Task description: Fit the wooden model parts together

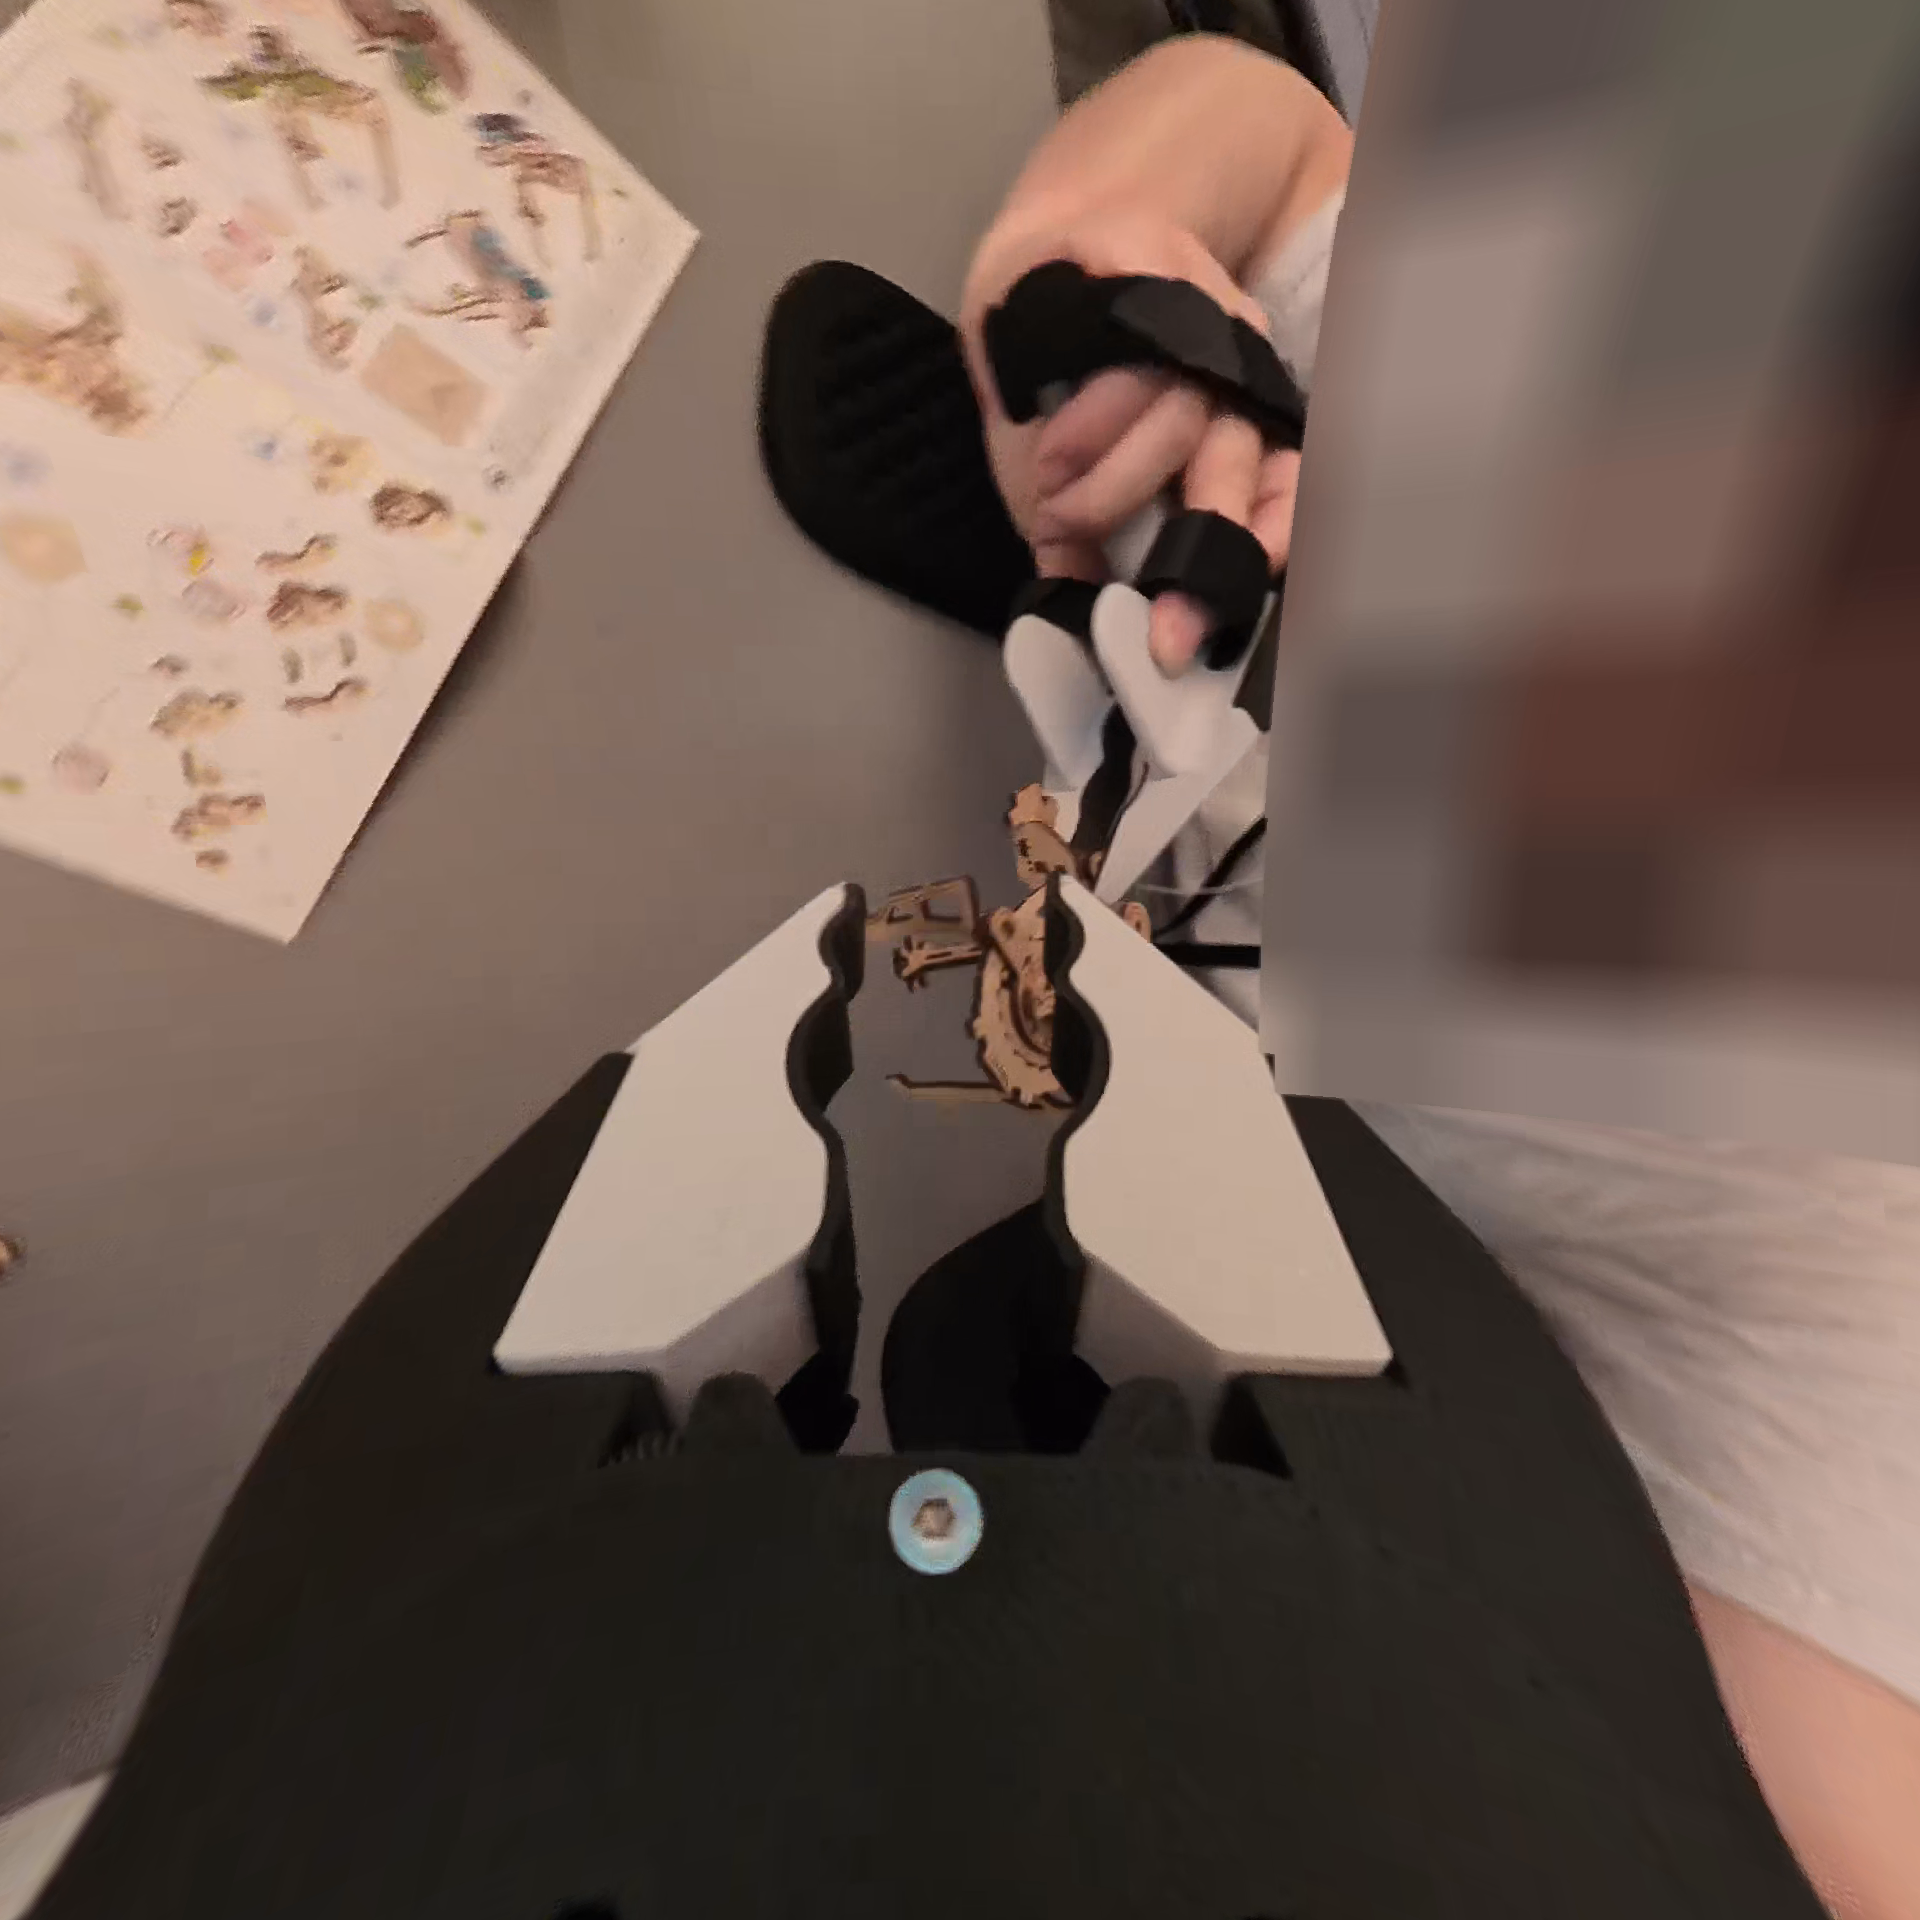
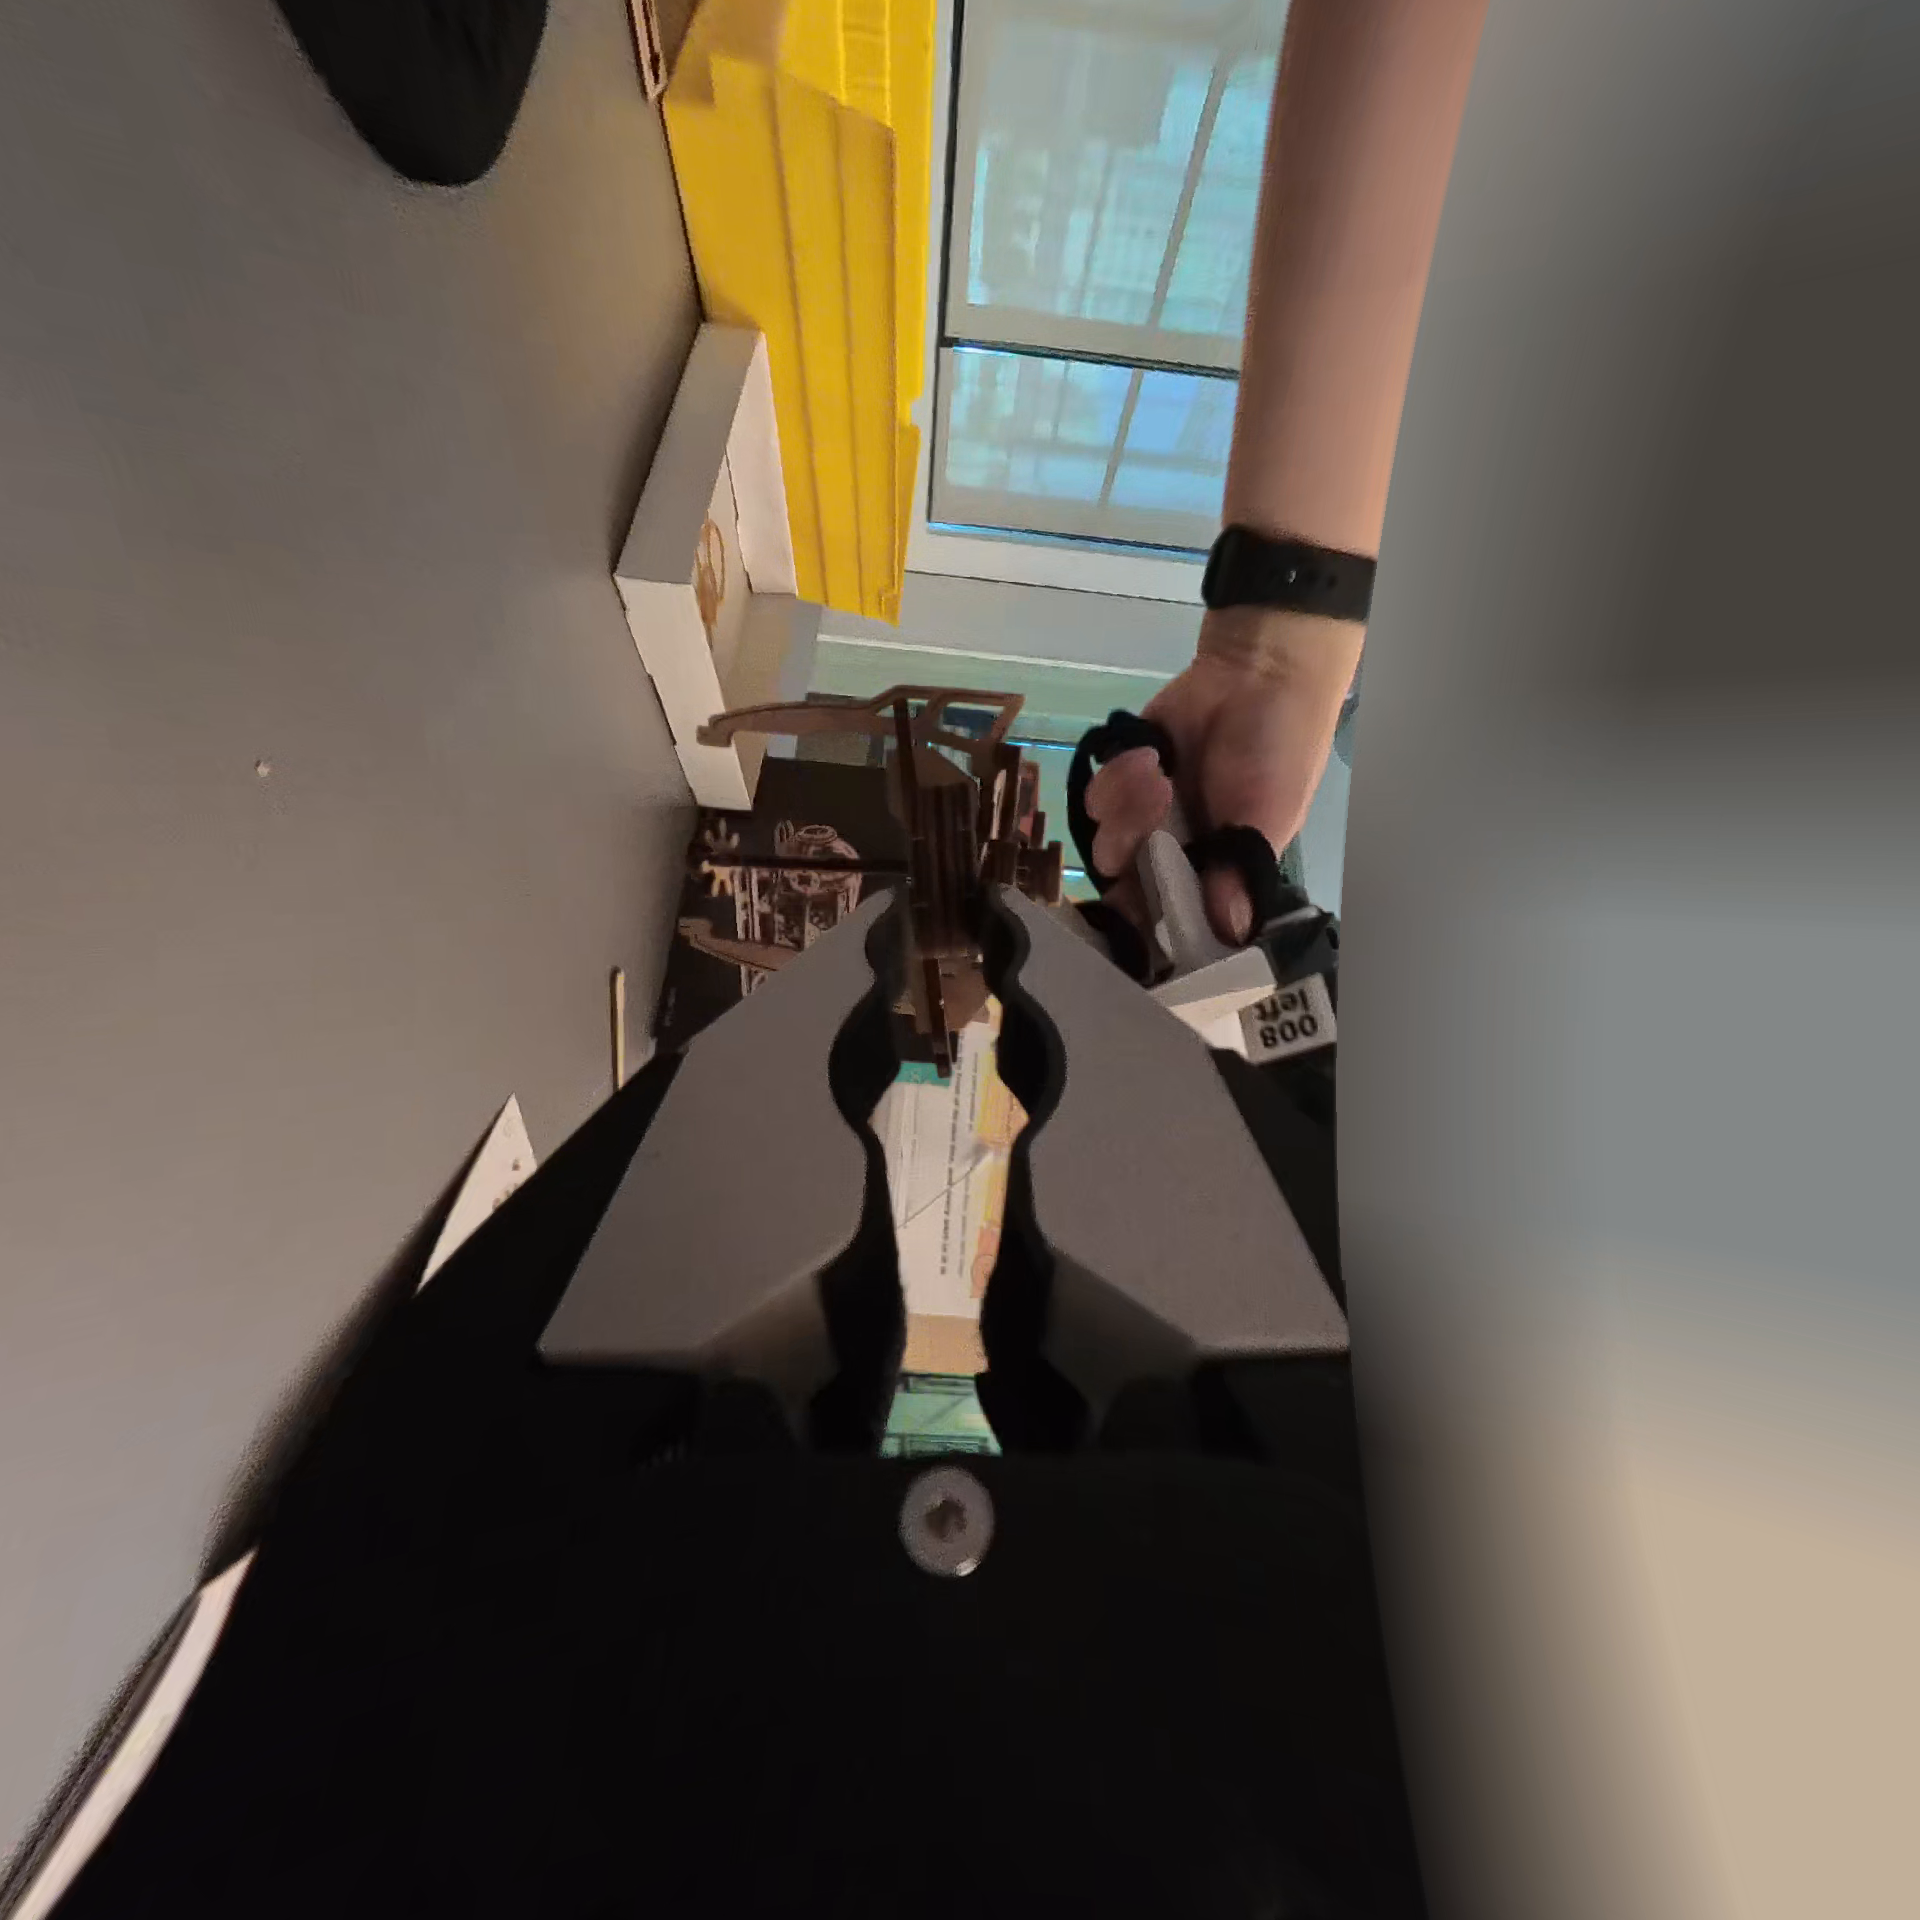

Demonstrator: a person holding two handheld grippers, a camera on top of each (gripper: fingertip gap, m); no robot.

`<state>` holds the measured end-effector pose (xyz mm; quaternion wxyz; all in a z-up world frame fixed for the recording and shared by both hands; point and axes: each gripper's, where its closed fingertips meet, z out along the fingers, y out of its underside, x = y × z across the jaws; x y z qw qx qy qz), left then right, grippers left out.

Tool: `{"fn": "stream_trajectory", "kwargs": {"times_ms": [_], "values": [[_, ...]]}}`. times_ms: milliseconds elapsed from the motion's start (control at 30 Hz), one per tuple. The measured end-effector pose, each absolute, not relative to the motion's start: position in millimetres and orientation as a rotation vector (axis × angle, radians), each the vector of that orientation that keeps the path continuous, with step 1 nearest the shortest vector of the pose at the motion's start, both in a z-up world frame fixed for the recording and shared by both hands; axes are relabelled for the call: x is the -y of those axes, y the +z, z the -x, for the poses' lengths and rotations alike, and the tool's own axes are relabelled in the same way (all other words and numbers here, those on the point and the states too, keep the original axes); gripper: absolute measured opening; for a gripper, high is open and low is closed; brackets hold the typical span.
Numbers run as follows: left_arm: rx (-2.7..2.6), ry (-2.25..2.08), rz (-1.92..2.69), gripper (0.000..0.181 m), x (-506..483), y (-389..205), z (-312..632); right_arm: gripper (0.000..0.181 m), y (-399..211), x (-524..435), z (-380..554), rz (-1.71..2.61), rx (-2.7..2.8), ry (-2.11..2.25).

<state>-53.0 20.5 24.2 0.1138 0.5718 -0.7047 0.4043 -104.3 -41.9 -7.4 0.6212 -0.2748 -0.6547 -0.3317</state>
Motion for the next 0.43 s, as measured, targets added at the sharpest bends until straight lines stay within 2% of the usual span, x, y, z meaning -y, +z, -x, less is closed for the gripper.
{"fn": "stream_trajectory", "kwargs": {"times_ms": [33, 233, 433], "values": [[2.009, 1.238, -1.712, 0.035, -23, 24, 54, 0.011, -11, 42, 104, 0.621, 1.511, -0.77], [1.853, 1.281, -1.771, 0.053, -13, -2, 78, 0.011, -21, 40, 105, 0.569, 1.528, -0.872], [1.683, 1.504, -1.725, 0.051, 7, -9, 83, 0.011, -18, 37, 98, 0.6, 1.485, -0.885]]}}
